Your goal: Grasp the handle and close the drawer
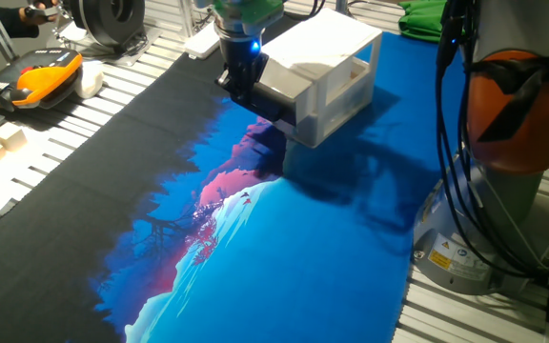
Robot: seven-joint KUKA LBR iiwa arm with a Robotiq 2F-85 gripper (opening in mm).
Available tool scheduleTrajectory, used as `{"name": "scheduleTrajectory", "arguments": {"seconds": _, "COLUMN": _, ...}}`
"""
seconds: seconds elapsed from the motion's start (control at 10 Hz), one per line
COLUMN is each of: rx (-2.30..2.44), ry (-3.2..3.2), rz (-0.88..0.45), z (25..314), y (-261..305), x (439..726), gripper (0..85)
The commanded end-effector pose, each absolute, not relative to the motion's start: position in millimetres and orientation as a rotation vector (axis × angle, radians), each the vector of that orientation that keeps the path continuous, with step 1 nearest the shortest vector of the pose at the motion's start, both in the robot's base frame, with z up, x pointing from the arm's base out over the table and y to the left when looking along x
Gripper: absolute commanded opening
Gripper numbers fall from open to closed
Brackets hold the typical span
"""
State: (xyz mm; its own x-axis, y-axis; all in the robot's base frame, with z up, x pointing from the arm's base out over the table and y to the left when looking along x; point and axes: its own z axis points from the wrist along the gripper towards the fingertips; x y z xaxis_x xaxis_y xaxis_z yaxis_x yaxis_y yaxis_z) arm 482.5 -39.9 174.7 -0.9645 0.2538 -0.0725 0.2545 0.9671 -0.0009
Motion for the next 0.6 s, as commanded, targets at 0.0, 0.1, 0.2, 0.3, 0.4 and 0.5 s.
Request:
{"name": "scheduleTrajectory", "arguments": {"seconds": 0.0, "rx": 0.394, "ry": 3.045, "rz": -0.016, "z": 174.6, "y": -40.7, "x": 481.5, "gripper": 0.0}}
{"name": "scheduleTrajectory", "arguments": {"seconds": 0.1, "rx": 0.391, "ry": 3.045, "rz": -0.016, "z": 175.1, "y": -41.8, "x": 481.1, "gripper": 0.0}}
{"name": "scheduleTrajectory", "arguments": {"seconds": 0.2, "rx": 0.391, "ry": 3.045, "rz": -0.016, "z": 175.7, "y": -43.4, "x": 480.8, "gripper": 0.0}}
{"name": "scheduleTrajectory", "arguments": {"seconds": 0.3, "rx": 0.385, "ry": 3.047, "rz": -0.015, "z": 176.6, "y": -45.4, "x": 480.5, "gripper": 0.0}}
{"name": "scheduleTrajectory", "arguments": {"seconds": 0.4, "rx": 0.382, "ry": 3.048, "rz": -0.015, "z": 177.7, "y": -46.9, "x": 480.3, "gripper": 0.0}}
{"name": "scheduleTrajectory", "arguments": {"seconds": 0.5, "rx": 0.38, "ry": 3.048, "rz": -0.015, "z": 178.0, "y": -48.0, "x": 479.9, "gripper": 0.0}}
